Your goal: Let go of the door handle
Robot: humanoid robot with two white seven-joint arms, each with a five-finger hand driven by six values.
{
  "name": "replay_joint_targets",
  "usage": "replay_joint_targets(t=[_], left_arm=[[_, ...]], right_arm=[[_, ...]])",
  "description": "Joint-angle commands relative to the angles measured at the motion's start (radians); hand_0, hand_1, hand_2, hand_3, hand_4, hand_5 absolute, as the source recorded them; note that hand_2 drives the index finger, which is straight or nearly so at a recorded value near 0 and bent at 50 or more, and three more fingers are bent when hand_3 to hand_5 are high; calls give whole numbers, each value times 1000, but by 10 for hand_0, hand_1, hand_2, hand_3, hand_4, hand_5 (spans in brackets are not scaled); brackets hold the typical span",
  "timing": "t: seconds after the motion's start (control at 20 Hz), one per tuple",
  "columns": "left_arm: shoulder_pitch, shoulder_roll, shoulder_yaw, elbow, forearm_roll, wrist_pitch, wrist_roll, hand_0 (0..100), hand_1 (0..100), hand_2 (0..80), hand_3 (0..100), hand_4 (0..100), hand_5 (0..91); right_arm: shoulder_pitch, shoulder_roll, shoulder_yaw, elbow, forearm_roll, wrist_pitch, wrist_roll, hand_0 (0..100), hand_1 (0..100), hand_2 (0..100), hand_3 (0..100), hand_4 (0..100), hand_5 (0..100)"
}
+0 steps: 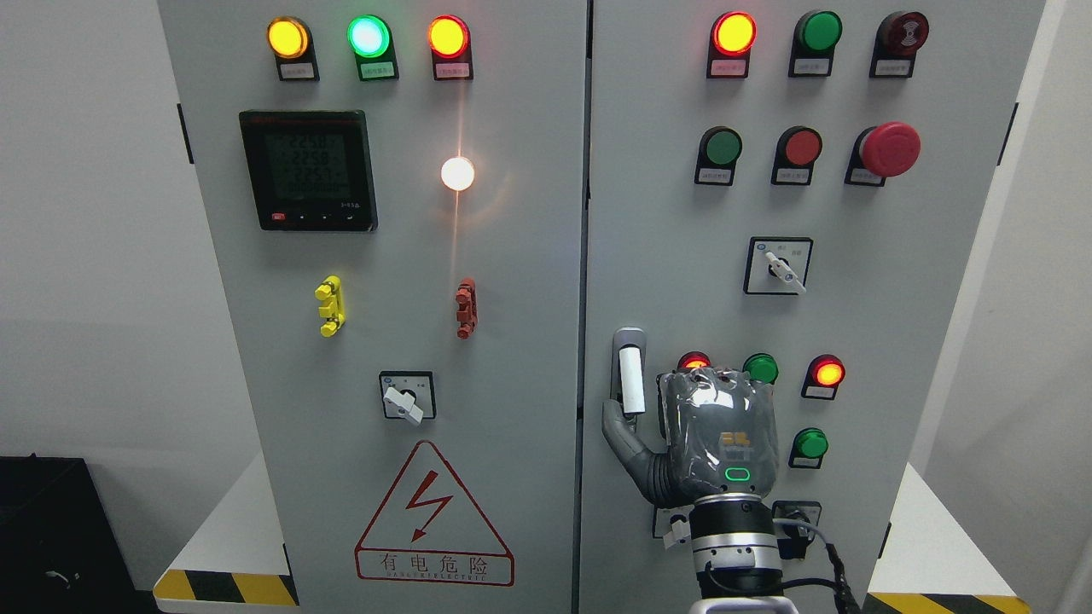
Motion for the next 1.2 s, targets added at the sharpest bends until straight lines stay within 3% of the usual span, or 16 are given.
replay_joint_targets(t=[0.0, 1.15], left_arm=[[17, 0, 0, 0, 0, 0, 0, 120, 556, 0, 0, 0, 0], [17, 0, 0, 0, -1, 0, 0, 120, 556, 0, 0, 0, 0]], right_arm=[[-2, 0, -2, 4, 0, 2, 0, 379, 283, 993, 1000, 1000, 1000], [4, 0, -11, -4, 0, 5, -4, 456, 303, 990, 1000, 1000, 1000]])
